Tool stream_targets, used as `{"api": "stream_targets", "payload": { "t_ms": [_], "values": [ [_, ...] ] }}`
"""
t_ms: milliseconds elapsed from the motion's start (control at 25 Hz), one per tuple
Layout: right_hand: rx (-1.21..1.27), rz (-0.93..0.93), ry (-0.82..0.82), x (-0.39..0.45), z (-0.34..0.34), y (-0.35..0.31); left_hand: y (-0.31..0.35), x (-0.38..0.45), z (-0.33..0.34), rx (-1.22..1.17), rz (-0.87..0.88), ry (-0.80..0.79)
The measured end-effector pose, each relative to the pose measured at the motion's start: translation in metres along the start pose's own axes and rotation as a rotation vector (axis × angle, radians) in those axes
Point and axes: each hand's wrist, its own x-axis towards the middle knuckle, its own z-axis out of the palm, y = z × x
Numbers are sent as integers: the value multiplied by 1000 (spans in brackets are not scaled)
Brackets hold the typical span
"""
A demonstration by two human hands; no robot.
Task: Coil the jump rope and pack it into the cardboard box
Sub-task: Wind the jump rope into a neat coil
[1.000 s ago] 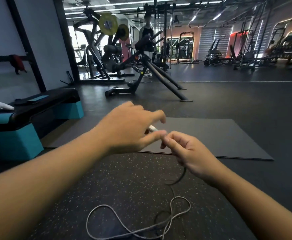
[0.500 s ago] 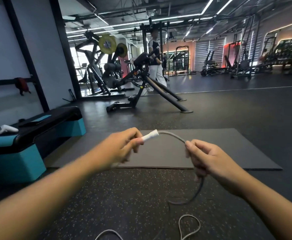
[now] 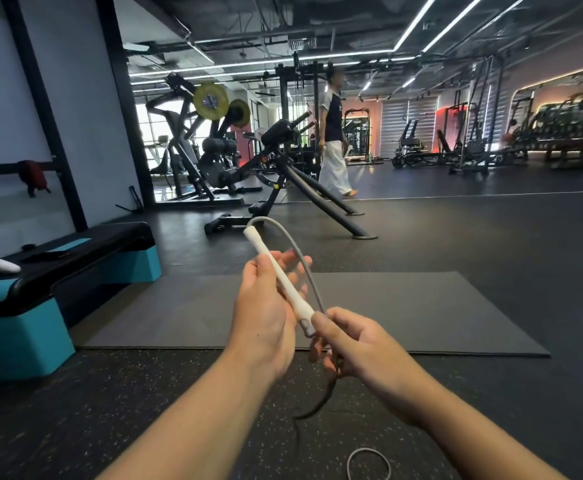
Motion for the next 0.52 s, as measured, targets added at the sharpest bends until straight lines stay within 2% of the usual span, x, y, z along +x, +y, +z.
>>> {"api": "stream_targets", "payload": {
  "t_ms": [120, 280, 440, 520],
  "values": [
    [86, 18, -55, -5, 4, -2, 7, 2, -6, 14, 6, 7],
    [156, 18, 1, -6, 8, -6, 5, -5, -21, 76, -4, -5],
    [56, 31, -59, -4, 17, -5, 0, -11, -20, -38, -19, -4],
    [18, 23, -32, 0, 15, -3, 0, -8, -20, 102, -2, 12]
  ]
}}
